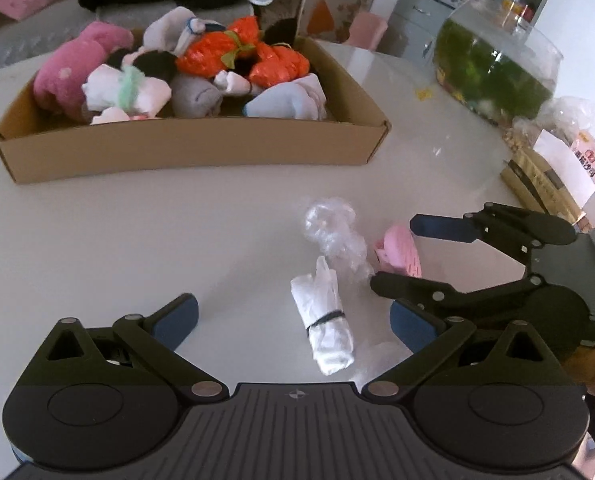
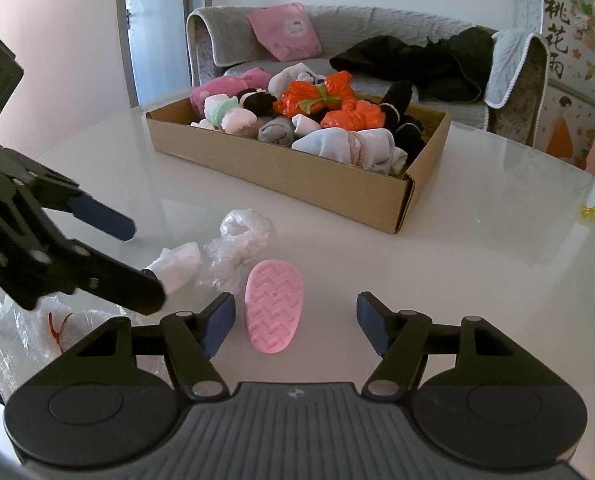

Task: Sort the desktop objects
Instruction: 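Grasp the white black-banded sock with the left tool while the right grasps the pink insole, then lift both held items and carry them over the cardboard box, then lower both items into the box and open both tools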

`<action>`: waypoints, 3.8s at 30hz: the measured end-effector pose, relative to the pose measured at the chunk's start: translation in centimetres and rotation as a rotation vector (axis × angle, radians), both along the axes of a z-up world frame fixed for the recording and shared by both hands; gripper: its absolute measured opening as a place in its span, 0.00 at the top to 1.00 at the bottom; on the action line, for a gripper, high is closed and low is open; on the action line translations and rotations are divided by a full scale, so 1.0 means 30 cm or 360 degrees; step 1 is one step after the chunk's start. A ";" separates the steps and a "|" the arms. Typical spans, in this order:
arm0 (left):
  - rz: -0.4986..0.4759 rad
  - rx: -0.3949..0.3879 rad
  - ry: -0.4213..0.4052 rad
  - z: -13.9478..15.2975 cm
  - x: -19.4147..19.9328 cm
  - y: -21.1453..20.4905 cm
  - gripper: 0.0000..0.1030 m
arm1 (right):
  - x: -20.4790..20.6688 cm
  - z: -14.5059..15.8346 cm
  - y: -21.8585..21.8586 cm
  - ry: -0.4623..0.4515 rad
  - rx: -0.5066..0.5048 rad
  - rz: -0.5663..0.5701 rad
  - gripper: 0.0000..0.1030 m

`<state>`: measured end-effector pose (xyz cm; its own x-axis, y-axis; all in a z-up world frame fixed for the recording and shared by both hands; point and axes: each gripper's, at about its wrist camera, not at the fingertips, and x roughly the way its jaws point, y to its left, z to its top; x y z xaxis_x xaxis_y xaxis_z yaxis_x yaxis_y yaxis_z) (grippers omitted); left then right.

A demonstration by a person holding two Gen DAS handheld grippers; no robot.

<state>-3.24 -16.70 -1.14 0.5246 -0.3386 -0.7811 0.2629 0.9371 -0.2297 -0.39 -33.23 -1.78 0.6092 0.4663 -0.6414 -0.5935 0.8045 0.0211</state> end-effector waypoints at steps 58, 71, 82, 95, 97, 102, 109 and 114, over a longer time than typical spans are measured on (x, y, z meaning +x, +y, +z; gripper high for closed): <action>0.0241 0.0196 -0.0439 0.425 -0.034 0.158 0.76 | 0.079 0.349 -0.099 -0.0159 0.0219 -0.0079 0.74; 0.0240 0.0239 -0.0514 0.469 0.095 0.174 0.76 | 0.233 0.441 -0.076 -0.0166 0.0324 -0.0082 0.74; 0.0162 0.0237 -0.0431 0.375 0.345 0.134 0.76 | 0.419 0.373 0.003 -0.0003 0.0328 -0.0095 0.74; 0.0130 0.0225 -0.0312 0.221 0.511 0.153 0.76 | 0.567 0.236 0.108 0.0162 0.0206 -0.0084 0.74; 0.0130 0.0220 -0.0309 0.214 0.518 0.155 0.76 | 0.571 0.227 0.121 0.0168 0.0188 -0.0079 0.74; 0.0117 0.0227 -0.0284 0.188 0.524 0.158 0.75 | 0.563 0.215 0.142 0.0183 0.0135 -0.0063 0.73; 0.0115 0.0223 -0.0310 0.184 0.506 0.148 0.28 | 0.541 0.222 0.150 0.0152 0.0072 -0.0054 0.61; 0.0151 0.0220 -0.0305 0.195 0.492 0.147 0.16 | 0.521 0.248 0.152 0.0122 0.0087 -0.0061 0.48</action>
